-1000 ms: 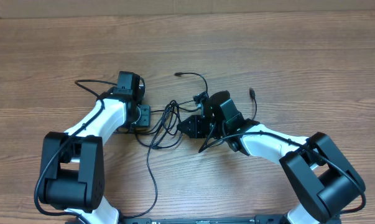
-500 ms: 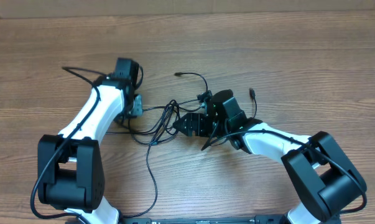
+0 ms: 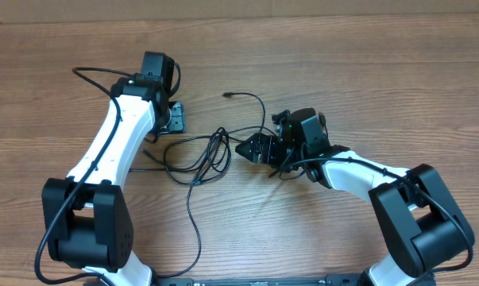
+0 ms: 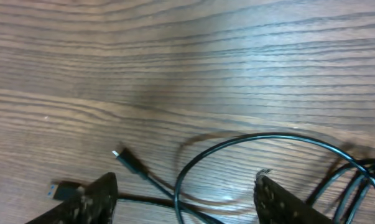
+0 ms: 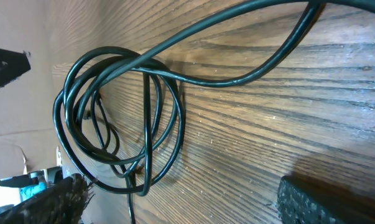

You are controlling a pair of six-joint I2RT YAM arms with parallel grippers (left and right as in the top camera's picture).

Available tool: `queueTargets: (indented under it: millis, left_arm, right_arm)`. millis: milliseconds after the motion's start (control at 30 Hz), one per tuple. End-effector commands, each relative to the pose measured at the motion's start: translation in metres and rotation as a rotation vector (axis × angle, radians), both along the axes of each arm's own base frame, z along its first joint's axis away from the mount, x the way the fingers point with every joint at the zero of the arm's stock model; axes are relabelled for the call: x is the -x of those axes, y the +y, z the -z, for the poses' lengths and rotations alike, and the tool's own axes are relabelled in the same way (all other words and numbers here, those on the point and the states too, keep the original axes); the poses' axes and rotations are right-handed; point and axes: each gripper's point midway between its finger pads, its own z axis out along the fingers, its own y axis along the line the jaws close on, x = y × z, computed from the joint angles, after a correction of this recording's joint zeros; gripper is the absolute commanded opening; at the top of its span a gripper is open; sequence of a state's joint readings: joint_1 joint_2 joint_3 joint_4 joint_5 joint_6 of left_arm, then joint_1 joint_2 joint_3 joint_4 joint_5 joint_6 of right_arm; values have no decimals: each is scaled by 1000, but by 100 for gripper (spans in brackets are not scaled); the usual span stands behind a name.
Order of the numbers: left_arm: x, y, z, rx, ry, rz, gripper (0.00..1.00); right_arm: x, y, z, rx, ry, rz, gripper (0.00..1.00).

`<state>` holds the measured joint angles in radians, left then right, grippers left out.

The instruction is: Untangle cables

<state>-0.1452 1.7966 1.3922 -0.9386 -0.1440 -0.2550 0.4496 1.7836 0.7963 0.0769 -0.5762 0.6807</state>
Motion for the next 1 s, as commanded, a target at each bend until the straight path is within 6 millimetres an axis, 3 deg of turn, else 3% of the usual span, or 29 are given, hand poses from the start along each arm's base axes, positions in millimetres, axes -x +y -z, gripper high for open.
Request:
queueTargets:
  millis: [0,100,200,300,433,567,667,767,967]
  left_arm:
    - [10,-10,20,20,64,69,70]
    - [15,-12,33,25,108,96,66]
    - [12,-36,41,112,117,291,62]
    - [4,-56,42,183,79,399,63]
    - [-5,-66,47,194,47,444,63]
    - [3,-85,59,214,79,586,64]
    - [12,-94,74,191,126,731,63]
    - [15,-96,81,185,144,766,63]
    - [2,-100,85,178,98,769,63]
  right_arm:
    - [0,0,2,2,8,-1,96]
    - [0,0,2,3,8,0,100]
    - [0,0,2,3,8,0,100]
    - [1,0,2,3,8,0,100]
    - [1,0,2,3,8,0,100]
    - [1,0,3,5,11,-1,100]
    - [0,-1,3,10,9,5,100]
    - [0,-1,3,10,9,5,100]
    - [-1,-2,4,15,6,10,100]
